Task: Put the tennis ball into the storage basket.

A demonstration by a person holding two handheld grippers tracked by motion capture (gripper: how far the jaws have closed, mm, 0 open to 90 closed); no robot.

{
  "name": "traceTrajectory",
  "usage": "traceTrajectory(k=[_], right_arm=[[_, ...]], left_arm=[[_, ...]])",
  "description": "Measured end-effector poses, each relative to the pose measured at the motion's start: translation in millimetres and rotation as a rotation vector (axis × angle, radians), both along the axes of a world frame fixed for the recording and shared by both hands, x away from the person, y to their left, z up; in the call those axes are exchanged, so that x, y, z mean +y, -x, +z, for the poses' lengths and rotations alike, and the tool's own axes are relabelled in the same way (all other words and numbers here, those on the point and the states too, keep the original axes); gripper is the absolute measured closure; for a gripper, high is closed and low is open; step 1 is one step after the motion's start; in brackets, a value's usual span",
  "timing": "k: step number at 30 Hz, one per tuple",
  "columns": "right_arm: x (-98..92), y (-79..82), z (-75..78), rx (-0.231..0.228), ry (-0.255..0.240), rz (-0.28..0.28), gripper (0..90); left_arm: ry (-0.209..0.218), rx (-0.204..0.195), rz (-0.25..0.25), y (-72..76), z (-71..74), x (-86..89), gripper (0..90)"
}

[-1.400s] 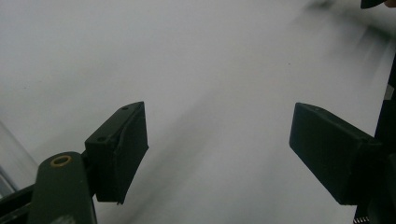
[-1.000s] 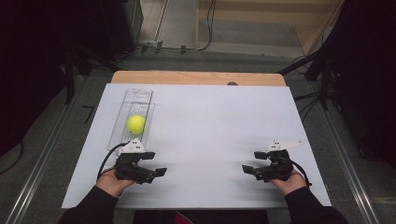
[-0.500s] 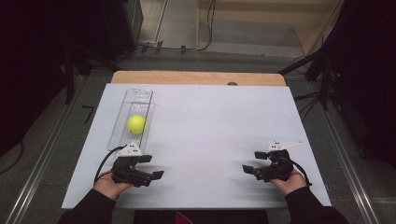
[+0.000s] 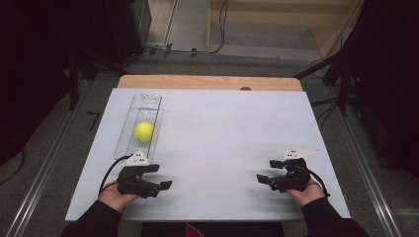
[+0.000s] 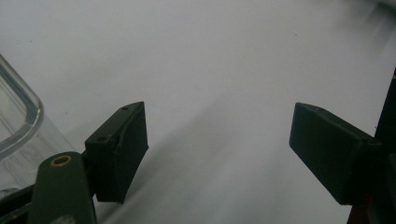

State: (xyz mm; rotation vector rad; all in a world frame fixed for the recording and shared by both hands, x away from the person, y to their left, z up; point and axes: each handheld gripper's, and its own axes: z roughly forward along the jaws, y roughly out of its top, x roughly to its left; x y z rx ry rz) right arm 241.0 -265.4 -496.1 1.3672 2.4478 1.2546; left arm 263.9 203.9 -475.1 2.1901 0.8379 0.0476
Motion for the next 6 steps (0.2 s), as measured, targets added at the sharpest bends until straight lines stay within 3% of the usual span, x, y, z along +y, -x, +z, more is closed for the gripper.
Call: traceTrajectory(k=[6], right_arm=[[0.0, 0.0, -0.1, 0.001, 0.0, -0.003, 13.7]], left_arm=[[-0.003, -0.001, 0.0, 0.2, -0.5, -0.8, 19.9]])
